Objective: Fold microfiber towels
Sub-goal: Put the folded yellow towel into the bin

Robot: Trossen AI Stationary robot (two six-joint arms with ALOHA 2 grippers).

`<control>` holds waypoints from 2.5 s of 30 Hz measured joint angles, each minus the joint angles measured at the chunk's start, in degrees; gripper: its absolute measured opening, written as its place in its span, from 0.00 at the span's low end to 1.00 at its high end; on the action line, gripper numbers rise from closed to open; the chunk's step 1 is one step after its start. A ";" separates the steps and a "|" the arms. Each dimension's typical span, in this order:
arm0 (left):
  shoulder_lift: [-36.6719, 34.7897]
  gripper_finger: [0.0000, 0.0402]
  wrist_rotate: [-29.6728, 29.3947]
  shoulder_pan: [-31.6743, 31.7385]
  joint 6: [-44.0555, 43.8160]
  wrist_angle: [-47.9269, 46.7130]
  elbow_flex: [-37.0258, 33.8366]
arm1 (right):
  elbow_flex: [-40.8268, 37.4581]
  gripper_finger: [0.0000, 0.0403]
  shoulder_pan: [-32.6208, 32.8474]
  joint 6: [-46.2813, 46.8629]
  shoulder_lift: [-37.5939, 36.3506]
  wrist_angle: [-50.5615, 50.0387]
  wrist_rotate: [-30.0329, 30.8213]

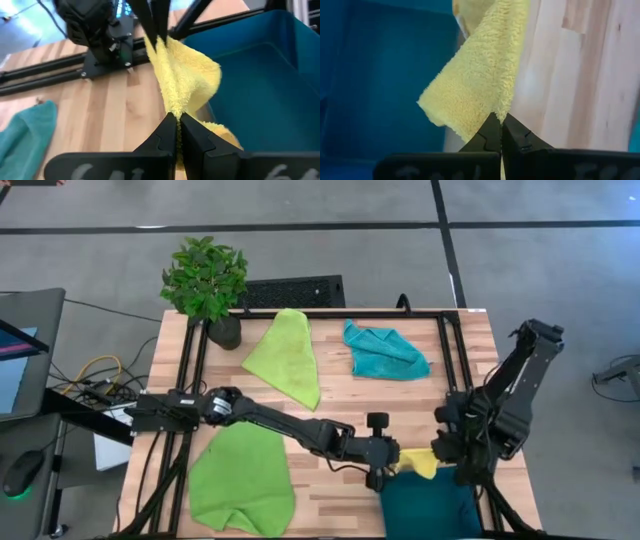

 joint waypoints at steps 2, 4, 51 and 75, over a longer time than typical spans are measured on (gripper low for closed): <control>0.00 0.00 -1.24 0.43 -0.13 0.28 0.00 | 0.59 0.03 -1.07 -0.78 -0.58 -1.94 -0.26; 0.00 0.00 -2.18 0.77 -0.87 0.35 0.00 | 1.47 0.03 -1.94 -1.26 -1.46 -4.21 0.17; 2.60 0.00 6.87 -1.89 -7.30 -0.45 1.60 | -6.22 0.03 5.43 8.05 -3.65 13.89 -0.36; 3.02 0.00 10.27 -5.56 -11.50 7.52 -3.54 | -6.20 0.03 8.45 9.33 10.39 27.96 -1.67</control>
